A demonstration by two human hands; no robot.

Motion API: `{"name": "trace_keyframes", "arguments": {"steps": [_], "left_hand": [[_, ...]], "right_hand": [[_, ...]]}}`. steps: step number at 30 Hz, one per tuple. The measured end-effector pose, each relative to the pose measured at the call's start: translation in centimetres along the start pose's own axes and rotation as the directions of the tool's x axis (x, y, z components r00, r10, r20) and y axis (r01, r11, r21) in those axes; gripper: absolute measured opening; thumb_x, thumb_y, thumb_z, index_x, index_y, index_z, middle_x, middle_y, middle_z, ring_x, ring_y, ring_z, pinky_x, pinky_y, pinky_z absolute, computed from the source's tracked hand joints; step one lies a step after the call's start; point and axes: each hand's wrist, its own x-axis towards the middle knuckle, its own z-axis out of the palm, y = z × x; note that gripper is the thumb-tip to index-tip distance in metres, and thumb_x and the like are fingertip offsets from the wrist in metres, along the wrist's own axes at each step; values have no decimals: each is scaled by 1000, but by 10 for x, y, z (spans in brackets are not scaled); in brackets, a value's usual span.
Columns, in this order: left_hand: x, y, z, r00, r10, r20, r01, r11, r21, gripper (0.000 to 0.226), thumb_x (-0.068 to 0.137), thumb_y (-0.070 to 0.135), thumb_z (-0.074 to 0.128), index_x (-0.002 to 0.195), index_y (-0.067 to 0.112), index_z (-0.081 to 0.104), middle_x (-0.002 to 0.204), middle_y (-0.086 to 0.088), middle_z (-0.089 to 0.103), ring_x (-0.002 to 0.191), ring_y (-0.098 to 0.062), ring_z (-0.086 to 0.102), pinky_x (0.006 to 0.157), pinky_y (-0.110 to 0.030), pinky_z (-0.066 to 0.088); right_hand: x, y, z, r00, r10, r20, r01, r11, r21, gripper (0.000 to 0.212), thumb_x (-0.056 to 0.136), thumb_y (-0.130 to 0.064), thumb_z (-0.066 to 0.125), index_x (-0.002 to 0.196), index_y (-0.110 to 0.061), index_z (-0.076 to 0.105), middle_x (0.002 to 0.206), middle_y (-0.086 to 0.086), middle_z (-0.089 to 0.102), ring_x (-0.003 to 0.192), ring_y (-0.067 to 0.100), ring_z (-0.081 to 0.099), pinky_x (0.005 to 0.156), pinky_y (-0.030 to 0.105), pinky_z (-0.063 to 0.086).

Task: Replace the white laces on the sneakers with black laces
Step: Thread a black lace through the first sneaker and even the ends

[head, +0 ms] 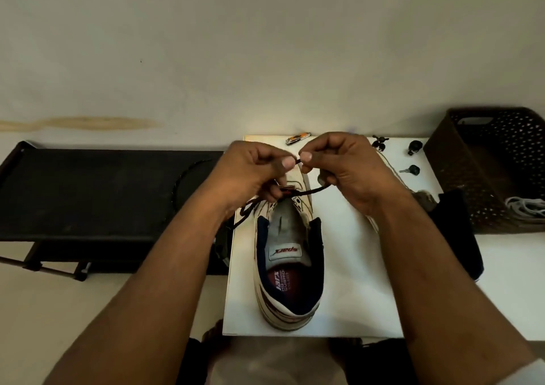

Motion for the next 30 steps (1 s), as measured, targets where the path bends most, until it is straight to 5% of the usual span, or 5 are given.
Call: {"name": "trace_keyframes", "arguments": {"steps": [7, 12, 17, 26, 30], "left_hand": [[-3, -23, -66, 853, 28, -521, 295, 798, 525, 5, 91, 25, 65, 91, 20, 67, 89, -2, 69, 61, -18, 66, 61, -29, 52], [1, -11, -2, 1000, -15, 1, 15, 996, 91, 45, 79, 8, 76, 121, 21, 63, 102, -3, 70, 74, -23, 72, 65, -36, 61], [6, -19, -25, 989, 17, -148, 53, 888, 457, 7, 77, 16, 79, 83, 15, 76, 74, 0, 72, 57, -9, 61, 53, -18, 48], [11, -21, -6, 995, -26, -97, 54, 952, 302, 6, 79, 12, 77, 85, 8, 77, 70, -10, 72, 50, -5, 55, 47, -16, 45], [14, -34, -6, 984, -64, -167, 114, 943, 311, 9, 80, 16, 76, 82, 7, 77, 75, -7, 72, 67, -6, 63, 63, -13, 47]], "right_hand": [[-8, 2, -28, 994, 95, -61, -109, 951, -288, 1, 80, -7, 73, 80, -8, 73, 62, 1, 69, 51, 5, 47, 48, 18, 34], [-2, 3, 1, 994, 105, 29, -93, 954, -284, 2, 77, -6, 74, 78, -7, 73, 64, 7, 68, 47, 8, 43, 46, 20, 34], [-4, 7, -14, 991, 133, -22, -132, 933, -334, 4, 76, -6, 77, 77, -8, 73, 63, 2, 69, 53, 7, 53, 51, 20, 45], [0, 15, 2, 974, 197, -111, -205, 977, -58, 10, 82, 1, 69, 80, -6, 62, 73, 15, 70, 63, 23, 67, 58, 32, 56], [-3, 25, 5, 934, 305, -184, -355, 839, -411, 22, 78, -21, 78, 82, -8, 61, 82, 12, 70, 70, 22, 67, 60, 32, 57]]}}
